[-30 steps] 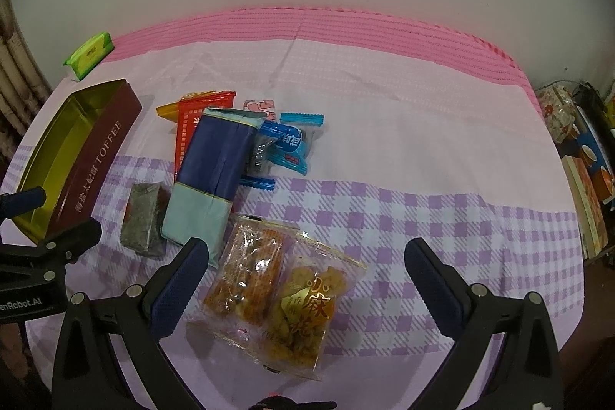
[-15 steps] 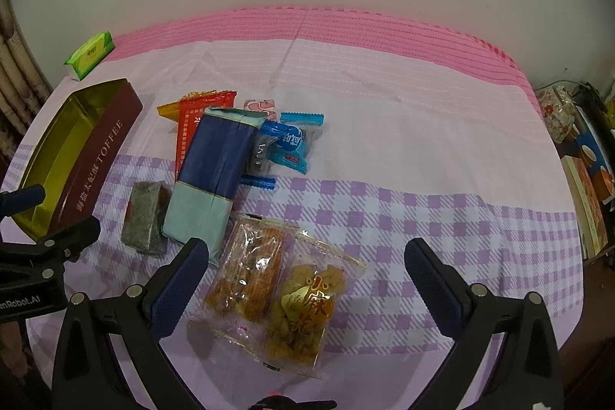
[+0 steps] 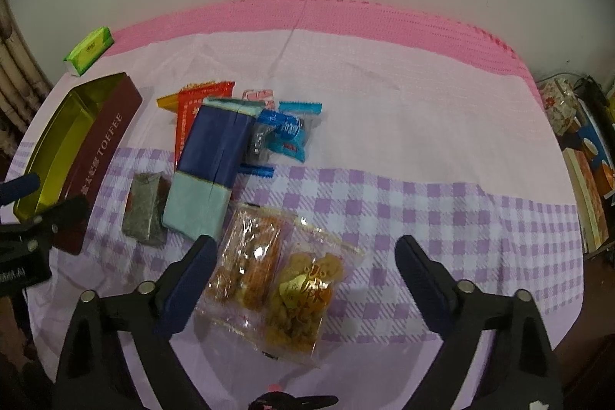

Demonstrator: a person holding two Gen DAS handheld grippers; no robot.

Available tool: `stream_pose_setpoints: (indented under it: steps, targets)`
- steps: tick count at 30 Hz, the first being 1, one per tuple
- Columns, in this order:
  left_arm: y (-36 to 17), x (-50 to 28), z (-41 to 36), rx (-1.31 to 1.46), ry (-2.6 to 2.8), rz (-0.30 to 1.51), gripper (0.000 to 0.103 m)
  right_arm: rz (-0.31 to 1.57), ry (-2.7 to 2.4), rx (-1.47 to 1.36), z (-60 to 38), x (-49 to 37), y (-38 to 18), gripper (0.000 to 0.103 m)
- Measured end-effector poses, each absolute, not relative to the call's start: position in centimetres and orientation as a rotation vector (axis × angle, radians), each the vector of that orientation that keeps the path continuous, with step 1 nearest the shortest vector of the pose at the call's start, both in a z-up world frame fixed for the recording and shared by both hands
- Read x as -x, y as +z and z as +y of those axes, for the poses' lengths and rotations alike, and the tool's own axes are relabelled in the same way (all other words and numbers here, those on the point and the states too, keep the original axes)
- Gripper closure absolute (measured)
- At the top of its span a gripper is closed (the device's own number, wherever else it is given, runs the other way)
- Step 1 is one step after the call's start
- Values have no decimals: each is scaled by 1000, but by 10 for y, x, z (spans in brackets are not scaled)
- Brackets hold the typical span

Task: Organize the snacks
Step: 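Grasp the silver foil packet with the left gripper while the right grasps the pastry bag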

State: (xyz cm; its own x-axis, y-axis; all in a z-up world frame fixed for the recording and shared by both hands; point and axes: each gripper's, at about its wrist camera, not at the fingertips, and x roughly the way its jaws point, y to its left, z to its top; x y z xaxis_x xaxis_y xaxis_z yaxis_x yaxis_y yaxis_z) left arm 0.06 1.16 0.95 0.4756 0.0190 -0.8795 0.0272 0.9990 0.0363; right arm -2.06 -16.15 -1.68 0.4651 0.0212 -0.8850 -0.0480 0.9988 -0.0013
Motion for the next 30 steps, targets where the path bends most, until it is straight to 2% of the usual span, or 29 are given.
stream_pose_setpoints:
  steps: [4, 7, 12, 13, 21, 23, 30]
  targets:
    - [11, 0, 17, -36, 4, 1071, 9, 1127, 34, 18, -164, 25, -22, 24]
    - [10, -1, 19, -33, 3, 1069, 15, 1158, 24, 18, -165, 29, -29, 32]
    - [10, -1, 19, -42, 2, 1067, 22, 1202, 12, -3, -168, 34, -41, 36]
    - [9, -1, 18, -43, 1, 1069, 22, 1209, 11, -8, -168, 35, -43, 39]
    - [6, -4, 20, -40, 1, 1079, 22, 1241, 2, -20, -167, 34, -55, 43]
    - [5, -6, 20, -37, 1, 1085, 22, 1253, -12, -4, -165, 33, -57, 52]
    - [0, -10, 18, -27, -15, 1107, 22, 1275, -26, 5, -156, 33, -72, 63]
